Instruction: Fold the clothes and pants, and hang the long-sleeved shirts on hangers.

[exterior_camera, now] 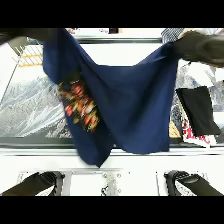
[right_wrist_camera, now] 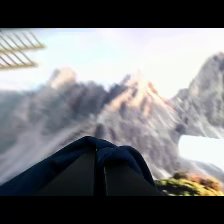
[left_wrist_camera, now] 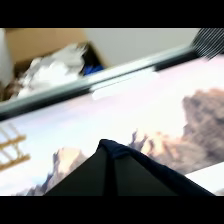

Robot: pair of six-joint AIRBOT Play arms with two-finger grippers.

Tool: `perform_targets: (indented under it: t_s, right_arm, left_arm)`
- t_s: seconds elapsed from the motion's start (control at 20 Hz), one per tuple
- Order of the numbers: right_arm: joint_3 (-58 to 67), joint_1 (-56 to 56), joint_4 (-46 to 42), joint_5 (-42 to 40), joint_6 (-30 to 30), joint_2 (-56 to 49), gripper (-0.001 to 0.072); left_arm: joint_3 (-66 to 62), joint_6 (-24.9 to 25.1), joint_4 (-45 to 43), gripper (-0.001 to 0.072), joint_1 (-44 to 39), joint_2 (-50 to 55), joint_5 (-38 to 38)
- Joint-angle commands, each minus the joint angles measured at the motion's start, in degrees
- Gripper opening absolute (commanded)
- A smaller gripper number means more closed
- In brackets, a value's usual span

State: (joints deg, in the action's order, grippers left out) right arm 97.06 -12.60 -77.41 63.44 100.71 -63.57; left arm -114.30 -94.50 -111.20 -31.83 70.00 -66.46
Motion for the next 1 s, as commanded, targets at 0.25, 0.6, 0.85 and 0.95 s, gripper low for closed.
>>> perform_targets:
  t_s: [0.25,0.6,0.85,0.95]
  right_arm:
    - [0.3,4.3,-6.3,-21.7,-1.7,-23.9,0.003]
    - [0.1,12.8,-3.0,-15.3,-6.5,-18.5,0.0652]
    - [-11.0,13.9,-2.9,-4.5,-12.0,-4.7,0.0651]
    - [-19.7,13.6,-2.5,-4.7,-12.0,1.8,0.0652]
  left_arm:
    - [-0.1,0.3,9.4,0.0242,13.0,27.9,14.0]
    - [0.0,-4.5,15.6,0.0717,21.0,27.7,-2.6]
    - [21.8,-4.8,29.5,0.0718,27.5,18.1,-4.5]
    - [37.2,-7.1,30.9,0.0717,27.7,12.9,-0.4]
